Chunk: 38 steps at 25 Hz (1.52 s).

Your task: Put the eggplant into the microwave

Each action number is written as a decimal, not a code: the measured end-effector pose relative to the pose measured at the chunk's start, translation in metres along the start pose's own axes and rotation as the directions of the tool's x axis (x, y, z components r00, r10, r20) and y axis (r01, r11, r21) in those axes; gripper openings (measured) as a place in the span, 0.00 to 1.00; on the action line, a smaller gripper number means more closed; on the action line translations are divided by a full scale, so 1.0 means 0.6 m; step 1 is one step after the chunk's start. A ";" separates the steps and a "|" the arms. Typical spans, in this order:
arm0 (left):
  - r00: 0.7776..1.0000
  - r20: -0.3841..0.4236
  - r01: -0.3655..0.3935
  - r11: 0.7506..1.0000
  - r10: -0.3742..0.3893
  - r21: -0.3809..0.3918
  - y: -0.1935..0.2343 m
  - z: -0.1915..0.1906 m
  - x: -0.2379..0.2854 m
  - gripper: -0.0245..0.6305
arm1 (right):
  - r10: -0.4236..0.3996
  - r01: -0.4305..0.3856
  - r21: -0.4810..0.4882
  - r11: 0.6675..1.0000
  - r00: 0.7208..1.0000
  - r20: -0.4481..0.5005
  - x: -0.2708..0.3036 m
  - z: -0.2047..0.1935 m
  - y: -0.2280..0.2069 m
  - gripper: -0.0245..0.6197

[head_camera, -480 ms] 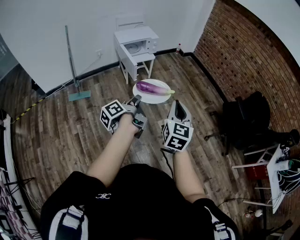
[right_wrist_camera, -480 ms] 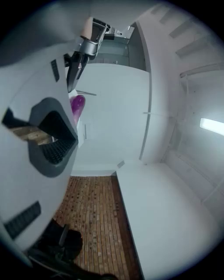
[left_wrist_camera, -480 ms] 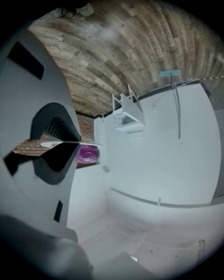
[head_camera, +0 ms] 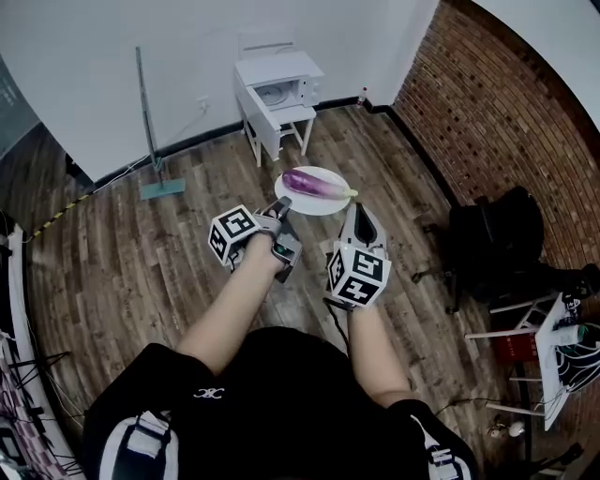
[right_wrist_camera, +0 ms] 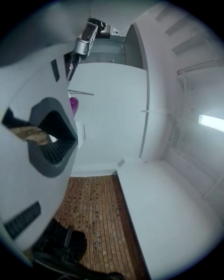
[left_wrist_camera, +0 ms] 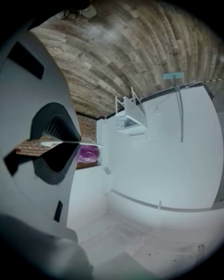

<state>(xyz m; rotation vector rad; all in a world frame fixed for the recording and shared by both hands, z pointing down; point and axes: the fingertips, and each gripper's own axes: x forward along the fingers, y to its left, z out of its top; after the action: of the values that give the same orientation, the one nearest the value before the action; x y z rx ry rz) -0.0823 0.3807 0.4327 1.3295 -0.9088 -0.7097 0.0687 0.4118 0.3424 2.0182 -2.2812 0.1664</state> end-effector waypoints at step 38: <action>0.984 0.174 -0.022 0.999 0.028 -0.036 -0.072 0.084 0.527 0.06 | 0.249 -0.250 -0.009 0.968 0.967 -0.057 0.488 0.072 -0.266 0.05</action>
<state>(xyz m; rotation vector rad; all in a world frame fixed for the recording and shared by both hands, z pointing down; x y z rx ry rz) 0.0315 0.0785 0.4362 1.2375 -1.0465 -0.8285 0.1914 0.0989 0.3443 1.6898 -2.4851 0.2171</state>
